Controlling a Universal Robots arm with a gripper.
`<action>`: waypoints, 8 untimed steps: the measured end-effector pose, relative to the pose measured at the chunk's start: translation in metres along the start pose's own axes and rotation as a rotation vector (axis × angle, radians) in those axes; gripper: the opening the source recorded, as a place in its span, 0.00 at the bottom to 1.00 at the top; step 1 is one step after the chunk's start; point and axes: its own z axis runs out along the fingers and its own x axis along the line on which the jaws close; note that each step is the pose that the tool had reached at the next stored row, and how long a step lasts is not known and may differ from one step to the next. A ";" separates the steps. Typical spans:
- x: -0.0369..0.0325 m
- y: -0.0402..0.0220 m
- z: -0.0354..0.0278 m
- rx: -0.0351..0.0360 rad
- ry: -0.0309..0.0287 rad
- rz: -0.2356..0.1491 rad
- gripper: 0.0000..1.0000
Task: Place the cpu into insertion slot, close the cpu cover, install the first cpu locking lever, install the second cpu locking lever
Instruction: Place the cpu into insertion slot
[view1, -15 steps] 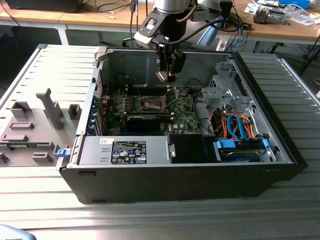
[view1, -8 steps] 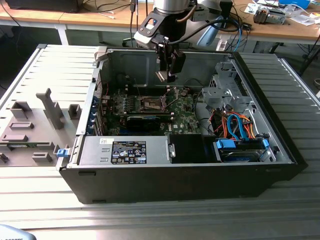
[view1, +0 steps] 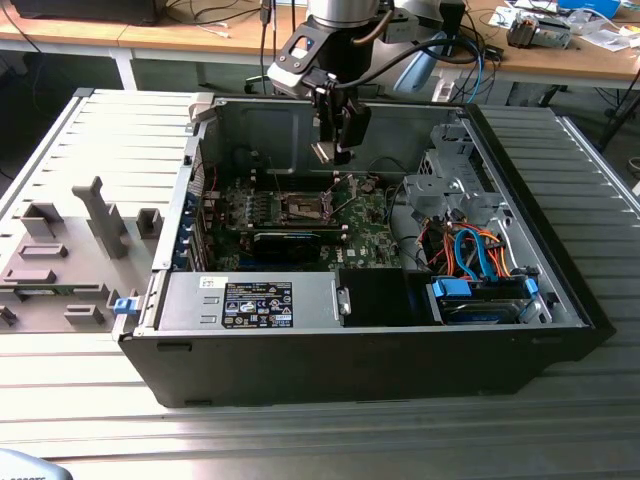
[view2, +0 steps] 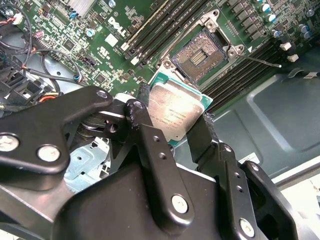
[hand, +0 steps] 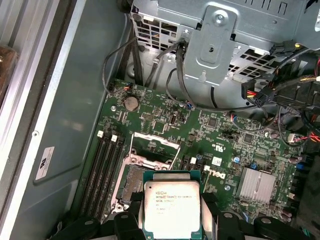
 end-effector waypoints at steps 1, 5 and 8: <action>0.0000 0.0000 0.0000 0.0000 -0.0001 0.001 0.54; 0.0000 0.0000 0.0000 0.0002 -0.0004 0.008 0.54; 0.0000 0.0000 0.0000 0.0003 -0.0004 0.010 0.54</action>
